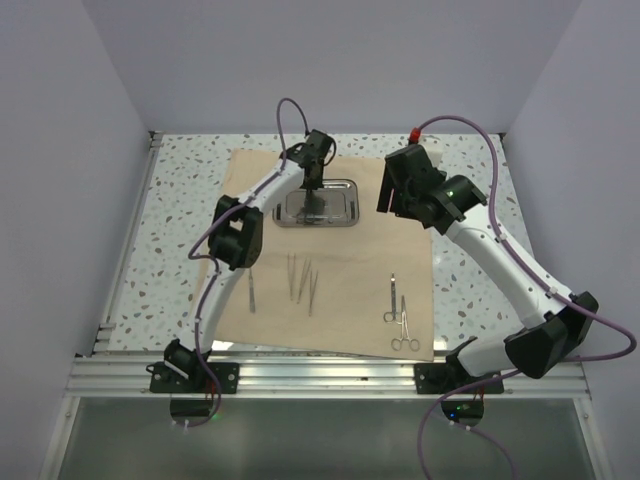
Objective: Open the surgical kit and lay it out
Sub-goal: Pick up the medical item from the container, then place the medical item in the surgical kit.
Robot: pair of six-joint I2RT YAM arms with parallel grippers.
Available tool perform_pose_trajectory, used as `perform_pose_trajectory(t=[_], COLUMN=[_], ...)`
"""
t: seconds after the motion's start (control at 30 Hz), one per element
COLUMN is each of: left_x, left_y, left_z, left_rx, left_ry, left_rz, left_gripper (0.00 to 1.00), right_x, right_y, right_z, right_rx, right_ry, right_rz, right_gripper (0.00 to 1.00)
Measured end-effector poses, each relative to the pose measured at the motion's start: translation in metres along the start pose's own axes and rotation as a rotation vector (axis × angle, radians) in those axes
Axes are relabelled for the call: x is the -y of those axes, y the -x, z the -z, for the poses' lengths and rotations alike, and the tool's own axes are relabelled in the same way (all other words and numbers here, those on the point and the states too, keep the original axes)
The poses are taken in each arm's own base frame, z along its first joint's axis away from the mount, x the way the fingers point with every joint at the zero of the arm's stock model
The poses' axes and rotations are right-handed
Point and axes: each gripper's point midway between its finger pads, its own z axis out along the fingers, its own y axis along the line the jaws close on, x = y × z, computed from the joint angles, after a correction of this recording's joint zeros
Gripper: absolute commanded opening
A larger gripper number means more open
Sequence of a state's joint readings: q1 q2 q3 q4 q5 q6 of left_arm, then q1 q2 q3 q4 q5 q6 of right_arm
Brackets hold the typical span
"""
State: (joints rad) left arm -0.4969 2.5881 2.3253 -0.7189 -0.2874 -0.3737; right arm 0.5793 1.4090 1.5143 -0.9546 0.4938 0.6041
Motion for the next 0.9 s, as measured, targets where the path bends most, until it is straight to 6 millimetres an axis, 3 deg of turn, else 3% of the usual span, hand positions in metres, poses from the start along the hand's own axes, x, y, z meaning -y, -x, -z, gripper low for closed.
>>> perform_pose_trajectory(t=[0.3, 0.47, 0.57, 0.7, 0.8, 0.9], left_x=[-0.012, -0.018, -0.010, 0.002, 0.024, 0.057], left_y=[-0.002, -0.004, 0.002, 0.009, 0.014, 0.000], left_z=[0.012, 0.027, 0.055, 0.114, 0.156, 0.181], left_rx=[-0.085, -0.133, -0.126, -0.088, -0.041, -0.033], left_ry=[-0.171, -0.225, -0.264, -0.315, -0.368, -0.407], left_rz=[0.113, 0.206, 0.258, 0.320, 0.355, 0.367], left_gripper=[0.00, 0.00, 0.00, 0.00, 0.00, 0.00], right_x=[0.007, 0.022, 0.033, 0.045, 0.052, 0.064], right_y=[0.005, 0.024, 0.037, 0.049, 0.050, 0.049], right_z=[-0.002, 0.016, 0.034, 0.051, 0.059, 0.070], right_rx=[0.042, 0.138, 0.203, 0.260, 0.275, 0.284], right_ry=[-0.031, -0.053, -0.056, -0.062, -0.072, -0.092], right_rz=[-0.013, -0.055, -0.089, -0.117, -0.123, -0.130], right_gripper=[0.73, 0.75, 0.75, 0.75, 0.76, 0.76])
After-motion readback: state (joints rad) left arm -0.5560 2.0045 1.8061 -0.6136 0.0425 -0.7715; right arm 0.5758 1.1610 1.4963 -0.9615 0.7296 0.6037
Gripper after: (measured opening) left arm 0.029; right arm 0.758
